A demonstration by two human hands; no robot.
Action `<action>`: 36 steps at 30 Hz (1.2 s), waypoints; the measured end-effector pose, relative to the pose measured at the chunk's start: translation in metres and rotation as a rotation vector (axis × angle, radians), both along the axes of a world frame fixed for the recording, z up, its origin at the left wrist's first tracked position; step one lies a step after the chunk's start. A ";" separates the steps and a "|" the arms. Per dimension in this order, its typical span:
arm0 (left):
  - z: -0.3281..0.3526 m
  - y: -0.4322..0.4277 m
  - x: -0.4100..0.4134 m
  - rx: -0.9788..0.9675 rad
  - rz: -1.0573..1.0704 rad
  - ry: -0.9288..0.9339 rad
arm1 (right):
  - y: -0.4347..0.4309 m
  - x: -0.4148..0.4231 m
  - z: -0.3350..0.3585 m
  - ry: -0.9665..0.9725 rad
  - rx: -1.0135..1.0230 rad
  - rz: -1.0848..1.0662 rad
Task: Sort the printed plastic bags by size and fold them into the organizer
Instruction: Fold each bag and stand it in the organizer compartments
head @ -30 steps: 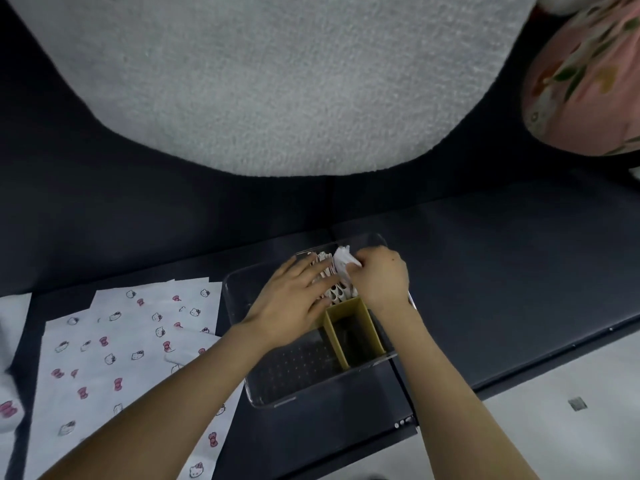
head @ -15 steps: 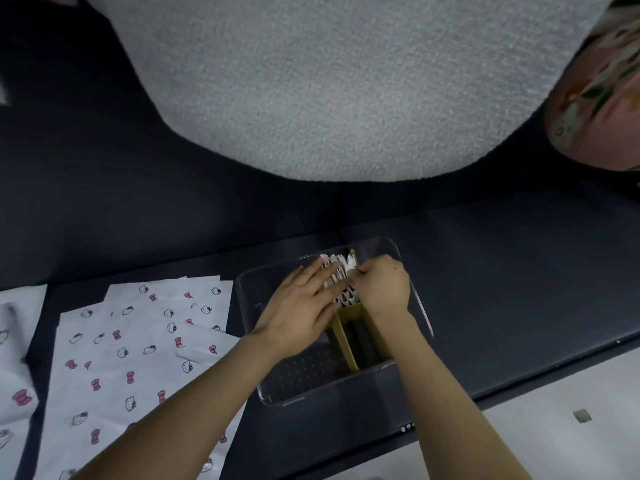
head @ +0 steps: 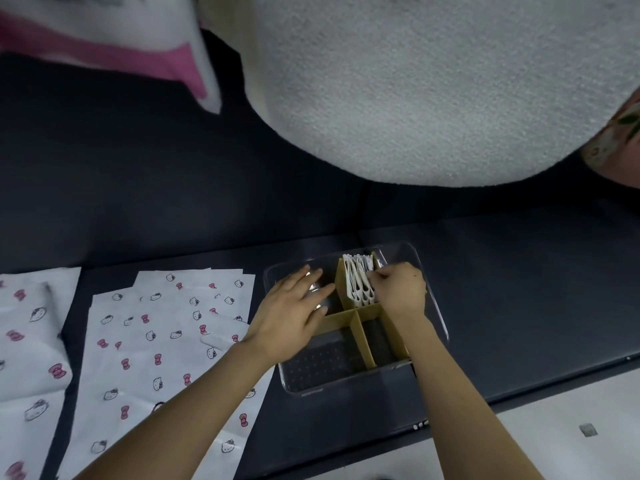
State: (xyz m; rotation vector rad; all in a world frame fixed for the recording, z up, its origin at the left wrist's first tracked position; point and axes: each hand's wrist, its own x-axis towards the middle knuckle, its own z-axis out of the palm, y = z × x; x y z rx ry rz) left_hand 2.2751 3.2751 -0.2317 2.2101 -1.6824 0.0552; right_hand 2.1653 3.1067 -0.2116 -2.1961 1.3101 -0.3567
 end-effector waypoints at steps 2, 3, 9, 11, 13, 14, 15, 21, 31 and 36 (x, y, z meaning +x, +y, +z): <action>-0.001 0.007 0.002 -0.002 0.027 0.011 | 0.007 -0.007 0.001 -0.032 -0.040 -0.017; -0.001 0.011 0.003 -0.006 0.041 0.010 | 0.010 -0.008 0.001 -0.042 -0.045 -0.021; 0.000 0.051 0.006 -0.034 0.126 -0.022 | 0.035 -0.014 0.005 -0.066 -0.217 -0.108; -0.003 0.078 0.011 -0.028 0.204 0.011 | 0.062 -0.013 0.010 -0.162 -0.411 -0.085; -0.017 0.116 0.017 -0.039 0.310 0.061 | 0.104 -0.010 0.012 -0.284 -0.435 0.075; -0.027 0.138 0.019 -0.028 0.366 0.084 | 0.127 -0.008 0.010 -0.321 -0.391 0.185; -0.036 0.161 0.020 -0.009 0.422 0.103 | 0.150 -0.006 0.004 -0.343 -0.339 0.294; -0.067 0.279 0.005 0.160 0.565 0.155 | 0.252 0.003 -0.065 0.085 -0.251 0.801; -0.065 0.332 -0.005 0.146 0.540 0.343 | 0.271 -0.004 -0.101 0.068 -0.106 0.834; -0.019 0.327 -0.007 -0.194 0.746 0.981 | 0.262 0.003 -0.069 0.056 0.390 0.679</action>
